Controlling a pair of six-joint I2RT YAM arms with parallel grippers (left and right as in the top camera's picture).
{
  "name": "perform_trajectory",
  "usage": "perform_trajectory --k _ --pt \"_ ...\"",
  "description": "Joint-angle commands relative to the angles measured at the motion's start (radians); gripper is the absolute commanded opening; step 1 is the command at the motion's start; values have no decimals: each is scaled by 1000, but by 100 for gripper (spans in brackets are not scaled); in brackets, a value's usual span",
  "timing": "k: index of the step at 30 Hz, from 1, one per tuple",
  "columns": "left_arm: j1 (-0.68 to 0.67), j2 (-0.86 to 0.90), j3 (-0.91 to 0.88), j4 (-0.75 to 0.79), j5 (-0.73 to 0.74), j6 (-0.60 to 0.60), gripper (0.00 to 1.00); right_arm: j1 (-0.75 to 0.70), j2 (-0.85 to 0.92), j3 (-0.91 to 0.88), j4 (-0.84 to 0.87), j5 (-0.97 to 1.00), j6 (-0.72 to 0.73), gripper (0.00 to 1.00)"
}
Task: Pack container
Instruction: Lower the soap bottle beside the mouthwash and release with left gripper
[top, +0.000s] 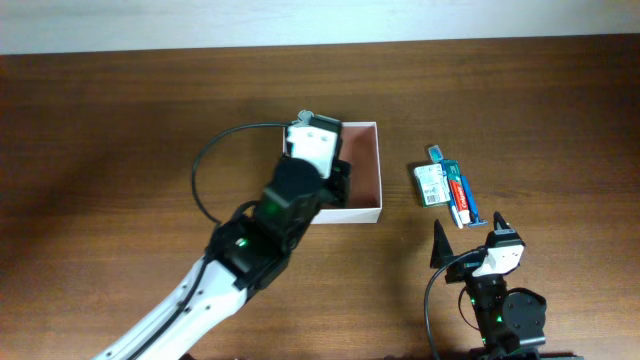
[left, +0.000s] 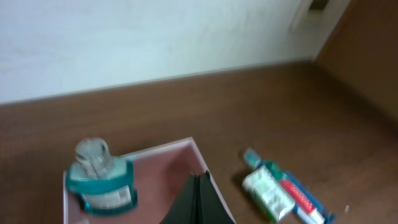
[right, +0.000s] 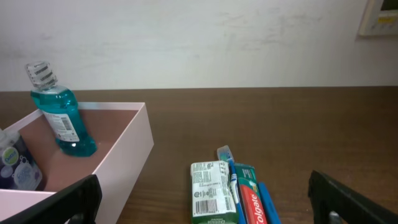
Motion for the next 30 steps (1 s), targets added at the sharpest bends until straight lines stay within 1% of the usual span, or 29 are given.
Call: perform_trajectory --k 1,2,3,8,15,16,18,20,25,29,30 --pt "-5 78 133 -100 -41 21 1 -9 -3 -5 -5 -9 8 99" --pt "-5 108 181 -151 -41 24 1 -9 -3 -5 -5 -9 8 99" --pt "-5 163 269 -234 -41 48 1 -9 -3 -5 -5 -9 8 99" --pt "-5 323 519 -461 -40 120 1 -9 -3 -5 -5 -9 8 99" --pt "-2 533 772 -682 16 347 0 -9 -3 -5 -5 -9 8 99" --pt "0 552 793 -702 19 368 0 -9 -3 -5 -5 -9 8 99" --pt "8 591 824 -731 80 447 0 -9 -3 -5 -5 -9 8 99" --pt "19 612 826 -735 127 485 0 -9 -3 -5 -5 -9 7 99" --pt "42 656 826 -777 129 497 0 -9 -3 -5 -5 -9 7 99" --pt "59 664 826 -845 128 545 0 -9 -3 -5 -5 -9 8 99" --pt "66 664 826 -871 128 578 0 -9 -3 -5 -5 -9 8 99"
